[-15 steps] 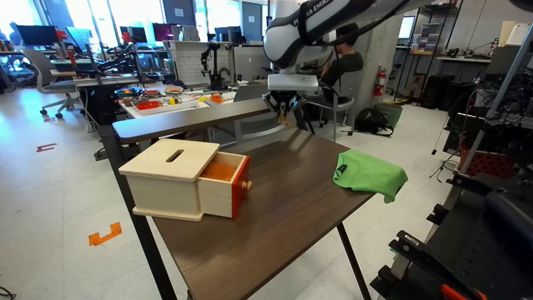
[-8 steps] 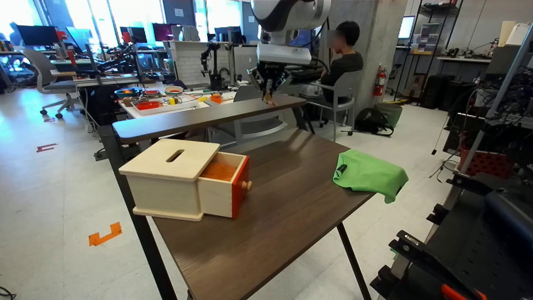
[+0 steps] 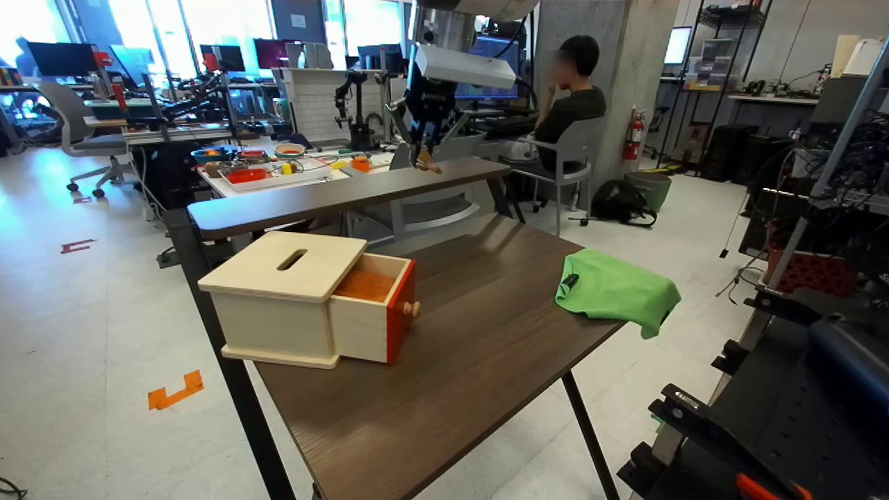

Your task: Pick up the brown toy and move it close to the edge of the table.

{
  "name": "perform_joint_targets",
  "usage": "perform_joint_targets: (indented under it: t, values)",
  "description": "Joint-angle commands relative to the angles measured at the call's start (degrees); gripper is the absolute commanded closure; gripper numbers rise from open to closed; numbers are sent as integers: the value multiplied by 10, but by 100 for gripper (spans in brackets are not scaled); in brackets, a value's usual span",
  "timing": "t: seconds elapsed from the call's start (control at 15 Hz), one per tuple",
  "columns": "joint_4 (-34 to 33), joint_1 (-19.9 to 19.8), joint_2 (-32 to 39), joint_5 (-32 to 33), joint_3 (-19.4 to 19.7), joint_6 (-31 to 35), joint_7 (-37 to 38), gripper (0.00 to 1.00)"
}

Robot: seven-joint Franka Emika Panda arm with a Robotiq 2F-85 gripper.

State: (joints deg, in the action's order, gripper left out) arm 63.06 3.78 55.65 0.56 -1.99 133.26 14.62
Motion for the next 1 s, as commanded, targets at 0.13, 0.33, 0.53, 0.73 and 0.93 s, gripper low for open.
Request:
perform_joint_targets:
  t: [0.13, 0.33, 0.53, 0.73, 0.93]
  values:
    - [191, -8, -118, -37, -28, 30, -70, 95]
    - [273, -7, -164, -46, -30, 48, -82, 95]
    - [361, -5, -208, -52, -31, 70, -82, 95]
    - [454, -5, -249, -57, -33, 87, -80, 95]
    - [550, -4, -280, -70, -30, 134, -70, 95]
